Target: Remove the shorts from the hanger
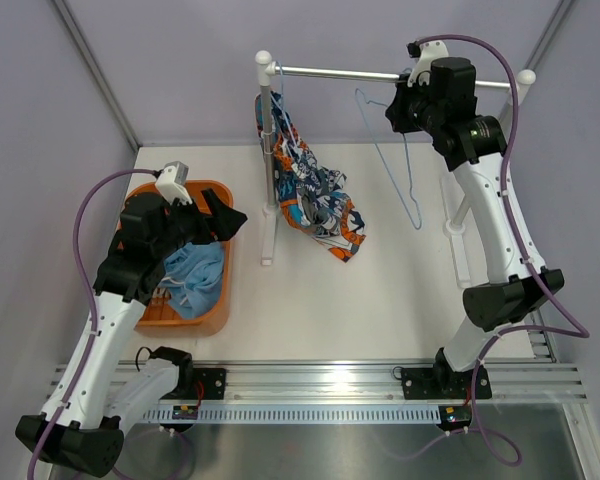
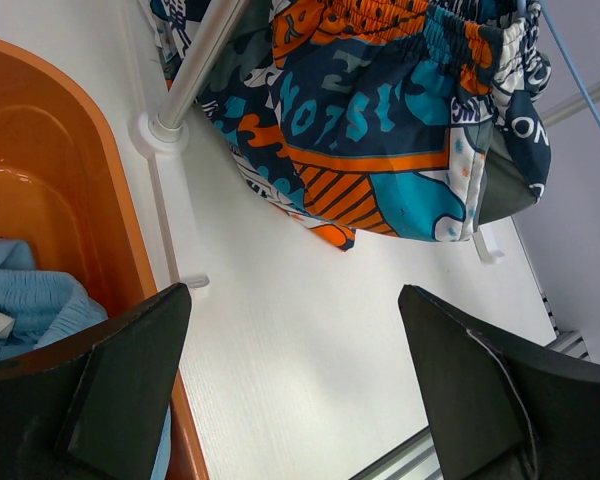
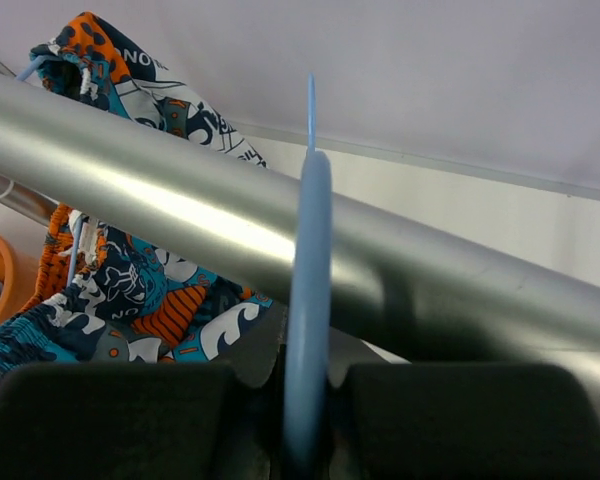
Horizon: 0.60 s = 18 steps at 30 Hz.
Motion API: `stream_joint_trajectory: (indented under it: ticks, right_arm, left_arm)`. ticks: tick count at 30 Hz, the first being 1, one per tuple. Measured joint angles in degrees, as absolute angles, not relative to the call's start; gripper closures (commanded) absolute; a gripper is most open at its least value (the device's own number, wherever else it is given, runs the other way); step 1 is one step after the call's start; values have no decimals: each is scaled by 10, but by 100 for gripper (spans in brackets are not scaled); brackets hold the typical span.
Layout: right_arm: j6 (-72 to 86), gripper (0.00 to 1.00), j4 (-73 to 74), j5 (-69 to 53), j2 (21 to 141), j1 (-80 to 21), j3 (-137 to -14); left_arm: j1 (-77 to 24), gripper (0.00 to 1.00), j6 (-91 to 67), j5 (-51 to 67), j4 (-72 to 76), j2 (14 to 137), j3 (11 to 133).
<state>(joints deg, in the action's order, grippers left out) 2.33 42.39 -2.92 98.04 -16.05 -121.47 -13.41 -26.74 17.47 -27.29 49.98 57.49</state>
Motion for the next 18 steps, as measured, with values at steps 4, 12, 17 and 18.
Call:
stream_joint_trajectory:
  ticks: [4,12,17,18]
  right_arm:
    - [24,100,427,-19,982,-161,-1213]
    - [24,100,390,11,971,-161,-1173]
    - [27,100,360,27,950,-161,-1134]
    - [27,99,357,31,947,-161,-1129]
  left_arm:
    - [-134,10,-268,178,-273,500,575]
    - [-134,11,-268,181,-270,500,570]
    - [-134,11,-268,182,-269,500,565]
    - [-134,11,-268,182,-269,500,565]
